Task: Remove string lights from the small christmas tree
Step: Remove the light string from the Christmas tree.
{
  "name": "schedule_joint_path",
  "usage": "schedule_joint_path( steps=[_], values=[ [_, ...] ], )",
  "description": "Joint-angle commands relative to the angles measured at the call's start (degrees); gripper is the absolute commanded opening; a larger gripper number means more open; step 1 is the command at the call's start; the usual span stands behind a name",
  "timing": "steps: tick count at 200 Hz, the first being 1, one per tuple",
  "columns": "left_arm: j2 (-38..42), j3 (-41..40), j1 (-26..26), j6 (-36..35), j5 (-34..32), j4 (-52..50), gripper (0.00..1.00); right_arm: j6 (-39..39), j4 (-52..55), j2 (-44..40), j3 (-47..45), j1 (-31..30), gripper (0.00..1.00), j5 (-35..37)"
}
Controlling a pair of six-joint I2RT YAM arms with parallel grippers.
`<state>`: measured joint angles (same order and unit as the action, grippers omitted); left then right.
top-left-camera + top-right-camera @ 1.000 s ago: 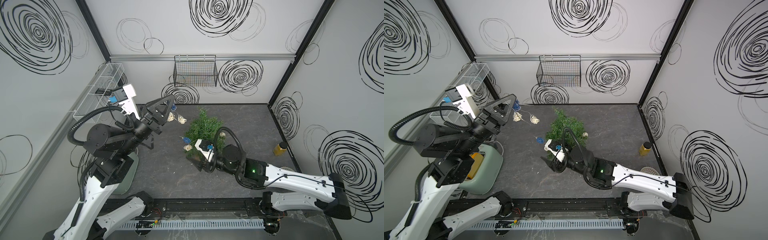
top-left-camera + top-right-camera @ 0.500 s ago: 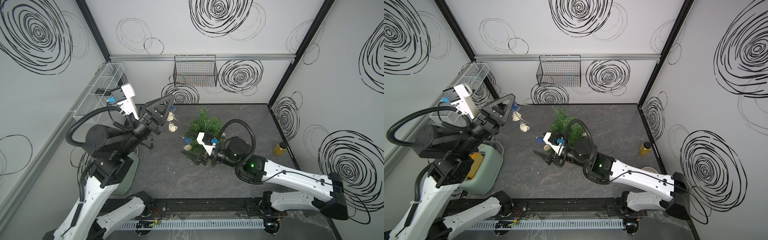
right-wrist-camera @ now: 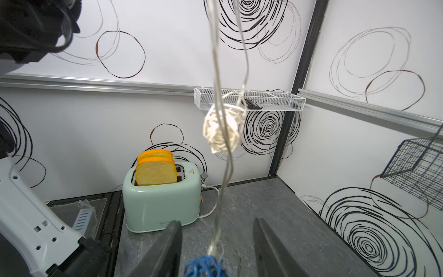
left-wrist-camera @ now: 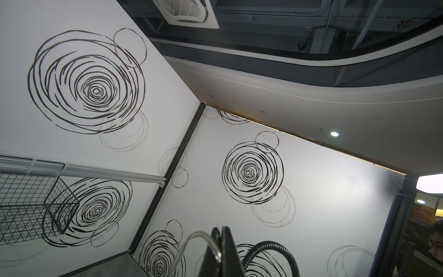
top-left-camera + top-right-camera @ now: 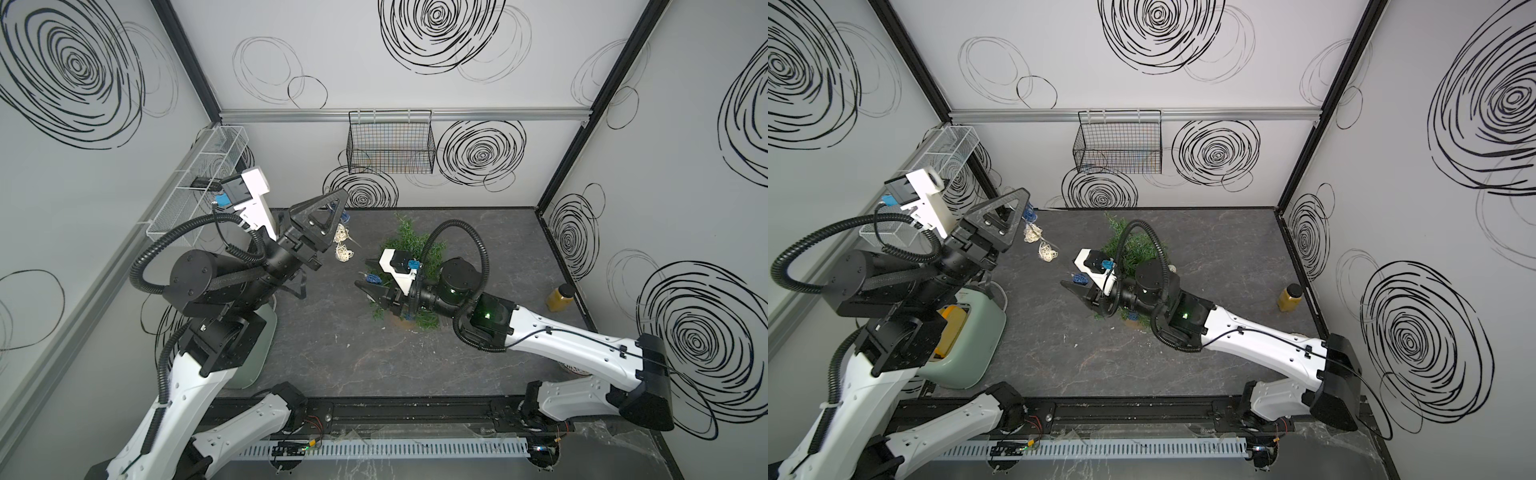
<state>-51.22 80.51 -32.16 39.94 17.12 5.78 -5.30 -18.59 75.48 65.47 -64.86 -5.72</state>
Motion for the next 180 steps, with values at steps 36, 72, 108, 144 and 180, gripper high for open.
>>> schedule_joint_path(
  steps=[36, 72, 108, 144, 180],
  values=[
    [0.5, 0.6, -0.3, -0.7, 1.1, 2.6, 0.00, -0.1, 0.5, 0.6, 5.0, 0.3, 0.18, -0.7],
    [0.5, 0.0, -0.3, -0.3, 1.9, 4.6, 0.00, -0.2, 2.7, 0.3, 8.1, 0.3, 0.06, -0.8],
    [-0.4, 0.2, -0.3, 0.5, 3.9, 7.0, 0.00, -0.8, 2.9, -2.1, 9.1, 0.2, 0.03, 1.9],
    [-1.8, 1.4, -0.4, 1.7, 6.7, 8.5, 0.00, -1.5, 4.9, -5.9, 10.0, -0.5, 0.03, 3.7],
    [-3.4, 3.2, -1.5, 2.4, 8.4, 9.5, 0.00, -1.8, 7.9, -9.4, 11.3, -1.9, 0.01, 5.0]
  ],
)
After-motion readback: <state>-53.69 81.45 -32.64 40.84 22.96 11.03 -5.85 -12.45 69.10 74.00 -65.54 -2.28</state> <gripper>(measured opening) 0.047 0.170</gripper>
